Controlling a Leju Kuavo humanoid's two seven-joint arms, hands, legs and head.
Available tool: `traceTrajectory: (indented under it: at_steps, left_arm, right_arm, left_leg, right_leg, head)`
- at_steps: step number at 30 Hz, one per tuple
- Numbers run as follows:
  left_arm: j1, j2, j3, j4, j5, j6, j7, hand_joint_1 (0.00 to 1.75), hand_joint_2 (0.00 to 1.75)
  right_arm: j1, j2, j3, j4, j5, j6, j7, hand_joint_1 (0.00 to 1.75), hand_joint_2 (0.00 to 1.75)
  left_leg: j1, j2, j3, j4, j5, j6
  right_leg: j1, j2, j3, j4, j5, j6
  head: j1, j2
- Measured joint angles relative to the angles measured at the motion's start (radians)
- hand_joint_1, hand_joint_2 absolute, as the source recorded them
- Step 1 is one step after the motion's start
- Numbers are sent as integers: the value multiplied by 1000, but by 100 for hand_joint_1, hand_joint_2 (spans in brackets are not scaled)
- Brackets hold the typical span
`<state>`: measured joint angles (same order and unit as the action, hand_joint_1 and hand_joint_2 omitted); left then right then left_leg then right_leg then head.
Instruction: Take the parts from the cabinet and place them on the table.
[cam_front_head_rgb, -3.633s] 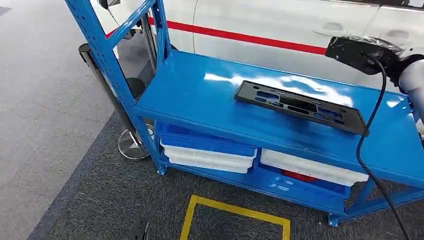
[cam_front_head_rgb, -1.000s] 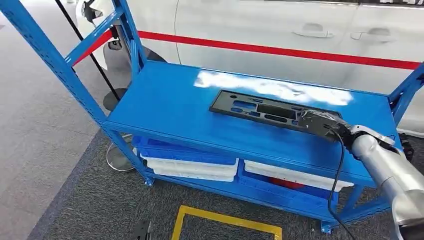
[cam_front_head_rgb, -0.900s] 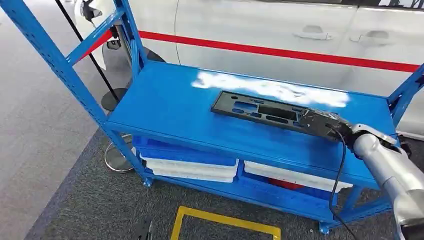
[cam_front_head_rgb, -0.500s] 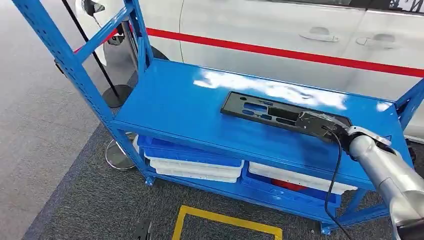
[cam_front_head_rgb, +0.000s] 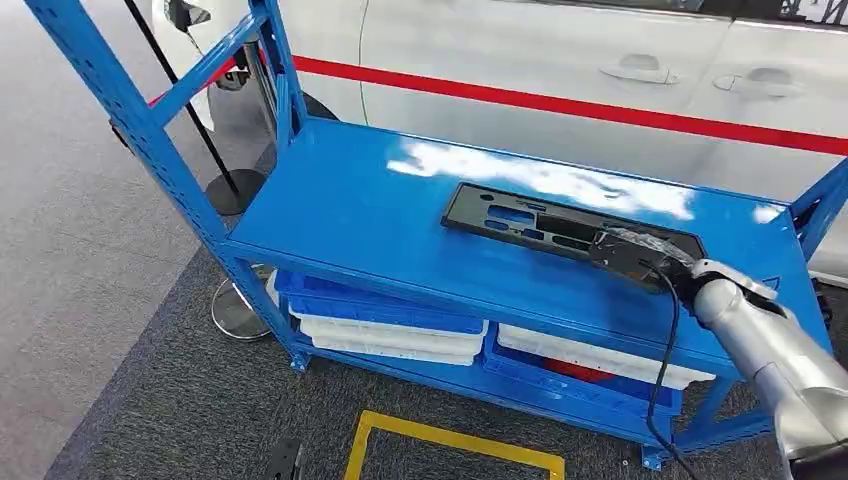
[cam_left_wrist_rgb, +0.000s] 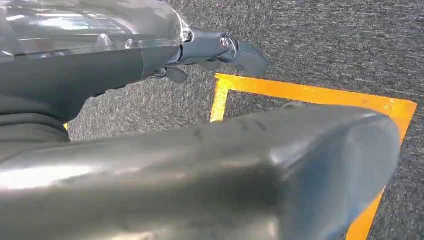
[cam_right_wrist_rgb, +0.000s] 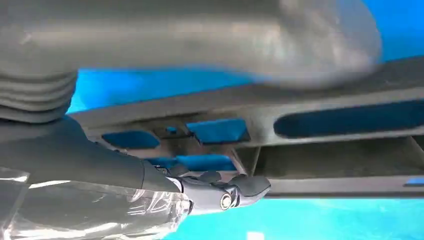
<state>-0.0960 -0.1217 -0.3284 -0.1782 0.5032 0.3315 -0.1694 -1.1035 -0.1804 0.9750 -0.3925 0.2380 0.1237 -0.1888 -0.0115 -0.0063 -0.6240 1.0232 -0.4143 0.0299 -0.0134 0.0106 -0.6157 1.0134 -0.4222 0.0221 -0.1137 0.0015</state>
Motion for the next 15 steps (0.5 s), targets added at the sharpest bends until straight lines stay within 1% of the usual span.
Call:
traceTrajectory:
  at_steps: [6, 12, 15]
  left_arm:
    - [-1, 0, 0, 0, 0, 7, 11, 0, 0]
    - [-1, -1, 0, 0, 0, 13, 15, 0, 0]
    - [-1, -3, 0, 0, 0, 14, 15, 0, 0]
  right_arm:
    - [16, 9, 19, 5, 19, -42, -3, 0, 175]
    - [16, 18, 32, 9, 25, -47, 3, 0, 175]
    - [15, 20, 32, 12, 24, -36, 7, 0, 175]
  left_leg:
    - [0, 0, 0, 0, 0, 0]
    - [0, 0, 0, 0, 0, 0]
    - [0, 0, 0, 0, 0, 0]
  right_leg:
    - [0, 0, 0, 0, 0, 0]
    - [0, 0, 0, 0, 0, 0]
    - [0, 0, 0, 0, 0, 0]
  head:
    - [0, 0]
    - [0, 0]
    - [0, 0]
